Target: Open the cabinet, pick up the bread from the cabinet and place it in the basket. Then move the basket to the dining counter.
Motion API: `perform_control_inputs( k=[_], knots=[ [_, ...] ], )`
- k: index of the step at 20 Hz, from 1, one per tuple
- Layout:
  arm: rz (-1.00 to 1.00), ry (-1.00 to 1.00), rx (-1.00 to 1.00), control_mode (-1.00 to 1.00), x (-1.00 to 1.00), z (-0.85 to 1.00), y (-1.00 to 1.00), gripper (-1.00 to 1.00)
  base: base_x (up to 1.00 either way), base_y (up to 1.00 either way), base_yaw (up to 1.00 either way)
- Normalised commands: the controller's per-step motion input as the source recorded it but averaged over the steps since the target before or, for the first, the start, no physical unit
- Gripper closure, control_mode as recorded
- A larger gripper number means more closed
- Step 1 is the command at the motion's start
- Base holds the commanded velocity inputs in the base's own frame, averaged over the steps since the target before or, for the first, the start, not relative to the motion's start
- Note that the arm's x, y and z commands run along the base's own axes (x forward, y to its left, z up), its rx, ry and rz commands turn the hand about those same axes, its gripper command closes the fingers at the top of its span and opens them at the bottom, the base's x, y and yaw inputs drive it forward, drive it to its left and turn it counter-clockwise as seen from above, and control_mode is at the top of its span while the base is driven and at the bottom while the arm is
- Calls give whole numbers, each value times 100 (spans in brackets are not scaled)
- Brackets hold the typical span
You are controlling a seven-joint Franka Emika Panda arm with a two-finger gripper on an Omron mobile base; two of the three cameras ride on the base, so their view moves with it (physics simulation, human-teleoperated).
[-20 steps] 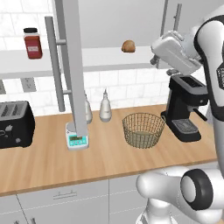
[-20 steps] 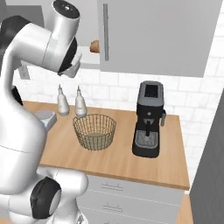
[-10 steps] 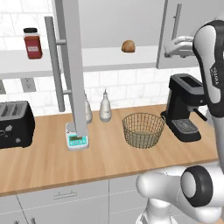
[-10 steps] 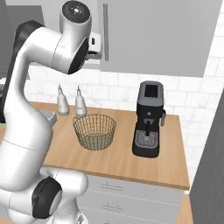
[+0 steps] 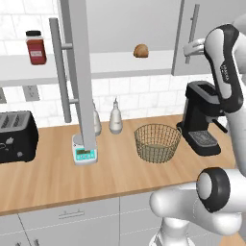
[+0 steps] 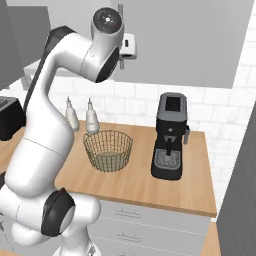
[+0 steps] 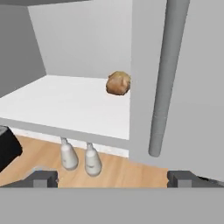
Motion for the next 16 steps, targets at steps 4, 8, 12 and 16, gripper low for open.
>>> perform_control_inputs(
  k=[4, 8, 12, 16],
  knots=[
    [-9, 0, 0, -100, 68, 5, -8, -100, 0, 0, 0],
    [-13, 0, 0, -100, 33, 0, 0, -100, 0, 0, 0],
    [-14, 0, 0, -100, 31, 0, -16, -100, 0, 0, 0],
    [-12, -2, 0, -100, 36, 0, -11, -100, 0, 0, 0]
  ],
)
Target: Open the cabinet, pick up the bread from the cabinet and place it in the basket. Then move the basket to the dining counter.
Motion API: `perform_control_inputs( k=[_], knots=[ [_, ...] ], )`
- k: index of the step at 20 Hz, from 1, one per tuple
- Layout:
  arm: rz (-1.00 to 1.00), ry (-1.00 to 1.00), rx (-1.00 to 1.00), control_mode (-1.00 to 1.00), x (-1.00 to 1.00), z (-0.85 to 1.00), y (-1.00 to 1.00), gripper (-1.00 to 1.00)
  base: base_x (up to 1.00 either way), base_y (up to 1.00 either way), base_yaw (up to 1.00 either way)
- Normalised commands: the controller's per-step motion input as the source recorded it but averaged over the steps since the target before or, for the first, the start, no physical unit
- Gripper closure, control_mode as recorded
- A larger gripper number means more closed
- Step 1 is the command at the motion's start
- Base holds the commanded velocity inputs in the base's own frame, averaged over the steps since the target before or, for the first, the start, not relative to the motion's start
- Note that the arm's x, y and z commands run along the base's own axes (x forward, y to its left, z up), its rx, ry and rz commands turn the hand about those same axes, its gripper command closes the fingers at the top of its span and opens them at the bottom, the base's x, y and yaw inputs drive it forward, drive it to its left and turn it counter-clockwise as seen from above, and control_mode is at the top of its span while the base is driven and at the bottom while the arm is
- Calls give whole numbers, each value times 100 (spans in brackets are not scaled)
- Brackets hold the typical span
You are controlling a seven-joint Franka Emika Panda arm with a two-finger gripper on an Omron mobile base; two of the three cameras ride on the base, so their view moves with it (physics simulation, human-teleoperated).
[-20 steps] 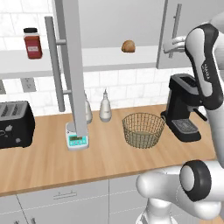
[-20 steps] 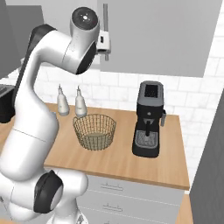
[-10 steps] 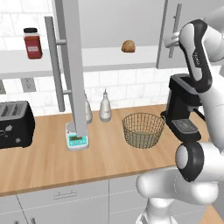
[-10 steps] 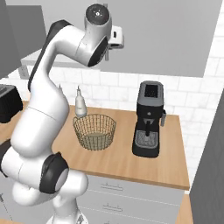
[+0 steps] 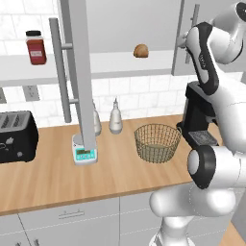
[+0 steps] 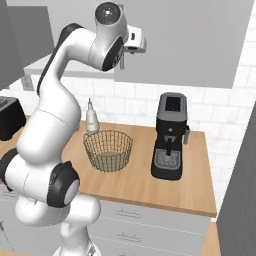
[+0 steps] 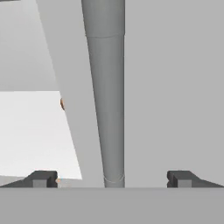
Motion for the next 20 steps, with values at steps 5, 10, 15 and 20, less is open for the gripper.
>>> perform_control_inputs(
  k=[5, 10, 15, 20],
  knots=[
    [-10, -4, 3, -100, 31, -1, -2, -100, 0, 0, 0],
    [-6, -7, 8, -100, 16, -10, 0, -100, 0, 0, 0],
    [-2, -8, 10, -100, 17, -11, 1, 100, 0, 0, 0],
    [0, -8, 8, -100, 27, -1, 24, 100, 0, 0, 0]
  ],
)
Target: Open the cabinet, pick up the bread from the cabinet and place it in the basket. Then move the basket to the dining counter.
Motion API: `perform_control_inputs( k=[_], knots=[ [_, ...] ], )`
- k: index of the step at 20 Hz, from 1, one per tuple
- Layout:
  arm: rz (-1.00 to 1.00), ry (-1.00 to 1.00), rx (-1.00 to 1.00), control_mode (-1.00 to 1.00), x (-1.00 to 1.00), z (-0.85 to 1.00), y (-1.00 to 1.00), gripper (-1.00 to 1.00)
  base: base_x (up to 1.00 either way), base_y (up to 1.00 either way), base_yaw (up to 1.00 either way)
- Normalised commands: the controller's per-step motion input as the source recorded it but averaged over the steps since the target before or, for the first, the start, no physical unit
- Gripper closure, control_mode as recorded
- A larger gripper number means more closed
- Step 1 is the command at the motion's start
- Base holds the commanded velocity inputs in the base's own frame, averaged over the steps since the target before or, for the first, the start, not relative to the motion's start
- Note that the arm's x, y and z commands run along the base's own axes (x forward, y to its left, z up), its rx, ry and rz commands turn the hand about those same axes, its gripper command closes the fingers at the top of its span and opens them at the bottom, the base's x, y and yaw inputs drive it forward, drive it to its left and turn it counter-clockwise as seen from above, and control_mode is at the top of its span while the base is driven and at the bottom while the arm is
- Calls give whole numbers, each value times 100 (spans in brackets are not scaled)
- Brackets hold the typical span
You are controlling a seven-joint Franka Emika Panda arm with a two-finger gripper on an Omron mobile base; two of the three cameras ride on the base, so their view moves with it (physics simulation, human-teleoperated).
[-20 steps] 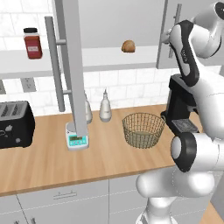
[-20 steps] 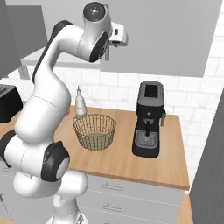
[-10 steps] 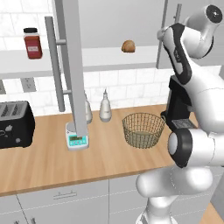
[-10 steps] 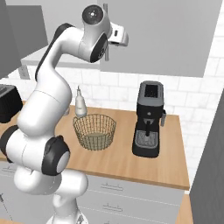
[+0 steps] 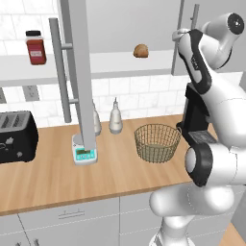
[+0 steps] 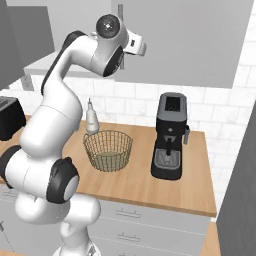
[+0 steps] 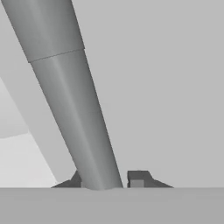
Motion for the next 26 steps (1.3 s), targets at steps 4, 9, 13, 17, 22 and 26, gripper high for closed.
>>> perform_control_inputs(
  k=[4, 9, 13, 17, 22, 26],
  knots=[
    [0, -3, 6, -100, 9, 0, 14, 100, 0, 0, 0],
    [0, 0, 4, -100, -41, 4, -39, 100, 0, 0, 0],
    [0, 0, 8, -100, -100, 7, -83, 100, 0, 0, 0],
    [0, 0, 10, -100, -100, 16, -92, 100, 0, 0, 0],
    [0, 0, 13, -100, -100, 16, -98, 100, 0, 0, 0],
    [0, 0, 11, -100, -100, 27, -100, 100, 0, 0, 0]
  ],
)
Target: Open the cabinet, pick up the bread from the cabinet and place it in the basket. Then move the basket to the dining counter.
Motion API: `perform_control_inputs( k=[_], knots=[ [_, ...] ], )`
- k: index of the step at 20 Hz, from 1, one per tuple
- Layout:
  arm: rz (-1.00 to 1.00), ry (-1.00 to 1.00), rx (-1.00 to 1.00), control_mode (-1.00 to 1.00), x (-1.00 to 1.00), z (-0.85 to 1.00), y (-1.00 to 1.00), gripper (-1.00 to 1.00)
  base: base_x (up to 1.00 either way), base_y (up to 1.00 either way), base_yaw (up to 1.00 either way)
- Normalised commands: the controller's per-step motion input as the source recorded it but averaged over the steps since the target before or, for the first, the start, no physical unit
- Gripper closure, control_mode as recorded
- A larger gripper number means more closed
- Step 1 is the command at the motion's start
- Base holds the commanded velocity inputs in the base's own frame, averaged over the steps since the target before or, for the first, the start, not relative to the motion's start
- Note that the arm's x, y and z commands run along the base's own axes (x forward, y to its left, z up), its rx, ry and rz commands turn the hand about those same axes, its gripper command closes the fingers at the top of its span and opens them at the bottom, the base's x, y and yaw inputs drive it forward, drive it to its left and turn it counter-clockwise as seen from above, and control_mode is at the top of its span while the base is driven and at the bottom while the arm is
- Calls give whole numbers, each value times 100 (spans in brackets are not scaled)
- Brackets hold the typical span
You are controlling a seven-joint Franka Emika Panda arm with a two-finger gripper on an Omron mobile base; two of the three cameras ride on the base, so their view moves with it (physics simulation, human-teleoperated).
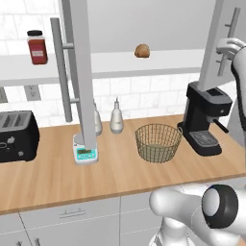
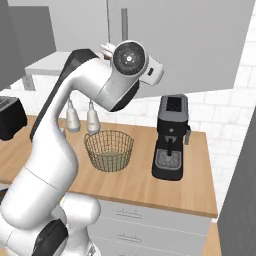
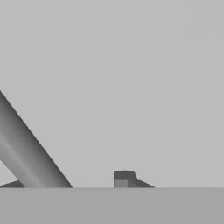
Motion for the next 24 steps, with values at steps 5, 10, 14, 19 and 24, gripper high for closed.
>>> perform_control_inputs(
  k=[5, 10, 14, 19, 24],
  knots=[
    [-2, 0, 3, -100, -100, -10, -33, -100, 0, 0, 0],
    [-18, 4, 8, -100, -100, 22, -38, -100, 0, 0, 0],
    [-24, 13, 10, -100, -79, -7, 28, -100, 0, 0, 0],
    [-22, 20, 7, -100, -18, -40, 100, -100, 0, 0, 0],
    [-17, 18, 25, -100, 24, -34, 100, -100, 0, 0, 0]
  ],
)
